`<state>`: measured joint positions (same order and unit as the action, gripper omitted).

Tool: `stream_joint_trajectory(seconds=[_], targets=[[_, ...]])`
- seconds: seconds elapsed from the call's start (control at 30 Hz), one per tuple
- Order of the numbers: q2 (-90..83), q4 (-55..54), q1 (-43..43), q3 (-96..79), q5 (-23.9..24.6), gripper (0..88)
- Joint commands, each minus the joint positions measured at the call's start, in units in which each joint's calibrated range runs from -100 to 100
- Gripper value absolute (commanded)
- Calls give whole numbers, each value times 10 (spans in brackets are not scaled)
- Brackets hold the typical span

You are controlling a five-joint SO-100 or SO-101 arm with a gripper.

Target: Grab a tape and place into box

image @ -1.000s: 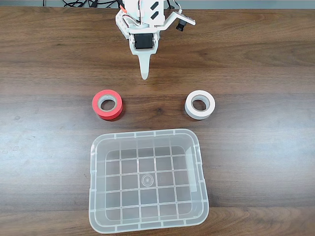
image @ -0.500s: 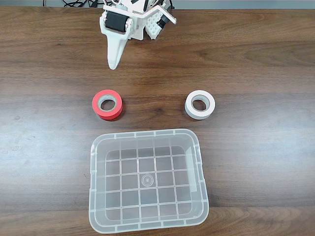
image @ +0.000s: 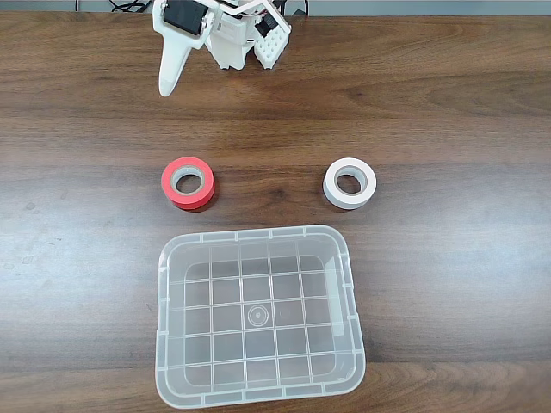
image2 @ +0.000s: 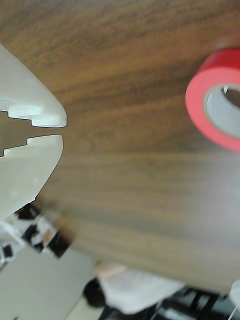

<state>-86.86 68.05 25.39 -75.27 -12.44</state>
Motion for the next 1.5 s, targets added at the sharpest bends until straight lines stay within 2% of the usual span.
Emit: stream_joint_trajectory(seconds=[0.0, 0.23, 0.43, 0.67, 1.03, 1.27, 1.47], targets=[[212, 10, 1, 160, -1, 13], [477, 51, 1, 344, -1, 13], [619, 66, -2, 440, 1, 13], [710, 36, -51, 460, 8, 13], [769, -11, -82, 458, 11, 17], [770, -11, -76, 454, 7, 195], [770, -11, -66, 438, 8, 210]])
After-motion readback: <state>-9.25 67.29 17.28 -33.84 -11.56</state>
